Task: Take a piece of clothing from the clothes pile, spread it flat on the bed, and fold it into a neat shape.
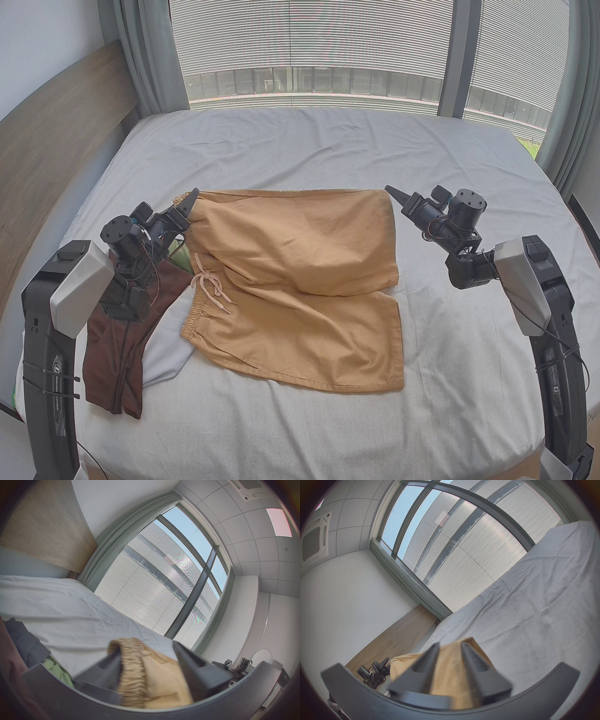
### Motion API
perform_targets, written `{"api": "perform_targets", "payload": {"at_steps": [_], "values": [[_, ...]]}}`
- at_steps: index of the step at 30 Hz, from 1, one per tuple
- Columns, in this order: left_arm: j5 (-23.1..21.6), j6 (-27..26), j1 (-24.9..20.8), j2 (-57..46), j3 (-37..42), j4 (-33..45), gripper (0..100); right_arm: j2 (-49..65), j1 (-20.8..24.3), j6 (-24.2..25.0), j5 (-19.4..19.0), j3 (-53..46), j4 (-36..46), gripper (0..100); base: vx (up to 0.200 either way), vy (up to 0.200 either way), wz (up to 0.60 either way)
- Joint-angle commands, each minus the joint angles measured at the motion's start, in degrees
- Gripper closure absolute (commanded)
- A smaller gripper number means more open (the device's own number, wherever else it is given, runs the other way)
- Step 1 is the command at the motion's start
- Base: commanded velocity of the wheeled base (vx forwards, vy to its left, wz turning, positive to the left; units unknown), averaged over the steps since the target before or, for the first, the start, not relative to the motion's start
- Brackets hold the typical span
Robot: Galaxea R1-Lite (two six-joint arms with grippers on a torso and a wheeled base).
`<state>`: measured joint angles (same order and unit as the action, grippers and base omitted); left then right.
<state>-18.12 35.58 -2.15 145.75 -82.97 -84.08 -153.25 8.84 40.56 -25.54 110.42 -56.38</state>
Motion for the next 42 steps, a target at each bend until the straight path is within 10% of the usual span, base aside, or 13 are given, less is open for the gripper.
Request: {"api": "perform_targets", "payload": {"at_steps": [1,16,42], "values": [[0.1,0.8,-0.14,1.29,-3.43,2.87,0,-2.05,-0.22,0.05,0.23,3.57,0.75,0,0.0,0.0,0.0],[3.61,0.89,0.92,-0.91,-1.14,13.24,0,6.03,0.57,-4.87,1.81,-13.57,-3.21,0,0.0,0.0,0.0],[-3.77,0.36,-0.14,-20.42,43.07,2.34,0,9.28,0.57,-6.9,3.13,-47.58,-13.67,0,0.0,0.0,0.0]]}}
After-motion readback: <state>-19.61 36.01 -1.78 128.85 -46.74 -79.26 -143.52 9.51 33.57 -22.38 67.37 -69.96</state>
